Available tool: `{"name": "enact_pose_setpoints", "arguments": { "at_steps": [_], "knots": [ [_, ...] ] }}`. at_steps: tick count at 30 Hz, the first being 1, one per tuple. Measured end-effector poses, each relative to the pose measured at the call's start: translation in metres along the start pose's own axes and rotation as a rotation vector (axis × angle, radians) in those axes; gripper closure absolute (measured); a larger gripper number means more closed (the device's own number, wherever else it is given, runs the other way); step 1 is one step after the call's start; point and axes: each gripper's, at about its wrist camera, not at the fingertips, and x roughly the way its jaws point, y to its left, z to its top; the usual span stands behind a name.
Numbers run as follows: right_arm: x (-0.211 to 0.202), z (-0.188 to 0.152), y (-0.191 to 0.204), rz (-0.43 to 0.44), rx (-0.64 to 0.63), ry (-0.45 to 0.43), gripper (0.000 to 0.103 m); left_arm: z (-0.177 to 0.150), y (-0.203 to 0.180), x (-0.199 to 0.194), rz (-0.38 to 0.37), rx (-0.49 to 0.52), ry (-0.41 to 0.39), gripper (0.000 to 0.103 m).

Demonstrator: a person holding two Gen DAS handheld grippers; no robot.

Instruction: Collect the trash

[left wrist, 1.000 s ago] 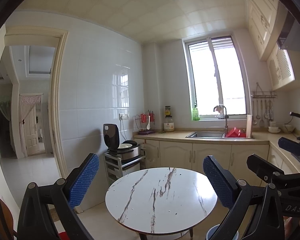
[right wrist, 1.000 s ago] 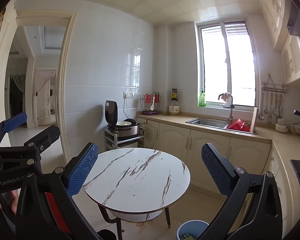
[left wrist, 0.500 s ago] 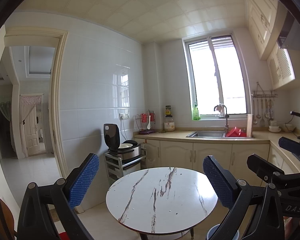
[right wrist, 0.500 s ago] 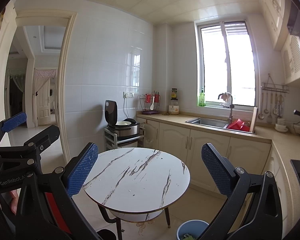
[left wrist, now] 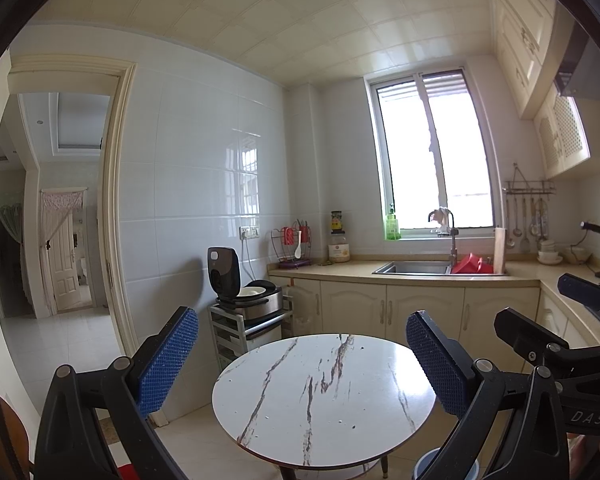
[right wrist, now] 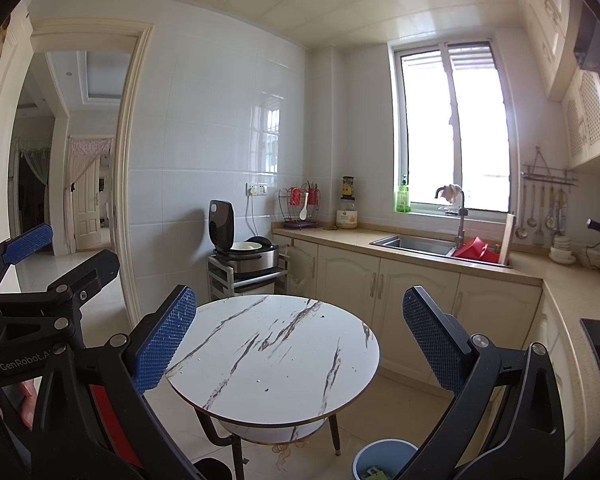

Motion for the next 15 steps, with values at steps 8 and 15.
{"name": "enact_pose_setpoints", "arguments": {
  "at_steps": [8,15],
  "knots": [
    [0.0,-0.001,-0.001,0.0,0.001,0.002,0.0,0.001,0.004,0.001,0.0,0.0,0.002,0.001],
    [0.001,-0.003,0.0,-0.003,0.004,0.007,0.0,-0.001,0.011,0.002,-0.005,-0.001,0.008,0.001]
  ]
}}
